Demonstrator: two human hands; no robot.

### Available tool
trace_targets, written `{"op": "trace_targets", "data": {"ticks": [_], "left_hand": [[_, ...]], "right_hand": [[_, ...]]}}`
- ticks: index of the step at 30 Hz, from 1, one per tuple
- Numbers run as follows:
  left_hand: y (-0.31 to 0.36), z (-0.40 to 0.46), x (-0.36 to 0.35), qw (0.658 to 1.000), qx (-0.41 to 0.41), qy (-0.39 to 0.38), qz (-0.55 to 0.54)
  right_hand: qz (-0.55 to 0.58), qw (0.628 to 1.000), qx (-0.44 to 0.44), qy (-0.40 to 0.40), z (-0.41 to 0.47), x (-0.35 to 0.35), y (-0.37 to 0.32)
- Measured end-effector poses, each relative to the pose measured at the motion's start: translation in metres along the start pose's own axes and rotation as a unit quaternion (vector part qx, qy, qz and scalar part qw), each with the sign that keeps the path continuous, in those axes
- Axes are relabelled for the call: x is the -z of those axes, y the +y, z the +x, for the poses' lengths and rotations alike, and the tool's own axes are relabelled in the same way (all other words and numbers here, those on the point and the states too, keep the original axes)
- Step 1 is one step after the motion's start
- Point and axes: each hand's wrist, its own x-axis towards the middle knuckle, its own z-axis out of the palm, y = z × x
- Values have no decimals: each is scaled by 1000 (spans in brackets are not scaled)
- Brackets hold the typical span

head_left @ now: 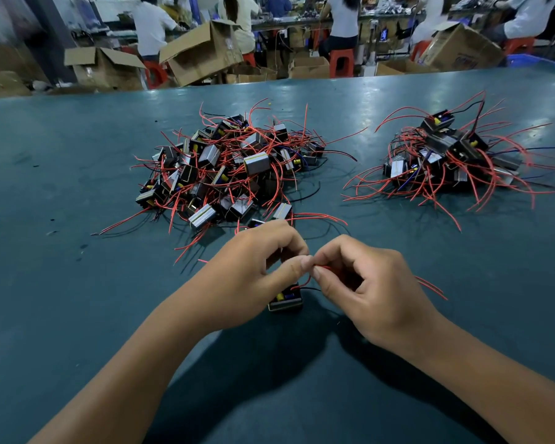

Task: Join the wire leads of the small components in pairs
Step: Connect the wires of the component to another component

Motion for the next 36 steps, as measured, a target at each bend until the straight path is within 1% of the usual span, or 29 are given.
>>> {"op": "trace_targets", "data": {"ticks": [2,4,7,9,12,14,15,16,18,19,21,22,24,31,34,36], "left_hand": [[3,1,-3,994,67,11,-81],[5,2,-7,985,118,34,-124],[9,2,-11,974,154,61,-154],[11,1,-13,959,197,75,-187],[12,1,-16,932,263,65,-242],[12,2,-12,919,268,59,-281],[11,1,-9,926,249,61,-276],[9,0,-5,943,213,66,-246],[3,-2,2,980,108,85,-147],[2,-3,6,989,57,90,-103],[-2,-3,9,996,-31,89,3],[-4,-3,8,994,-61,84,42],[-6,-1,6,990,-86,80,80],[-9,-1,4,972,-154,109,141],[-7,0,4,969,-157,103,158],[-5,0,4,976,-139,92,137]], "right_hand": [[9,1000,-7,0,0,0,0],[13,1000,-20,4,1,0,1],[15,999,-27,8,0,0,1],[11,1000,-26,5,-1,-1,1],[-12,1000,-15,7,-1,-2,0],[-18,1000,-9,11,0,-2,0],[-17,1000,-10,13,0,-1,0],[-16,1000,-13,15,1,-1,0],[-15,999,-24,18,1,0,0],[-12,999,-29,19,1,1,1],[-3,999,-35,21,1,1,1],[1,999,-35,20,1,1,1],[6,999,-35,20,1,1,0],[14,1000,-17,9,0,1,-1],[20,1000,-9,6,-1,0,-2],[11,1000,0,2,-1,1,-2]]}}
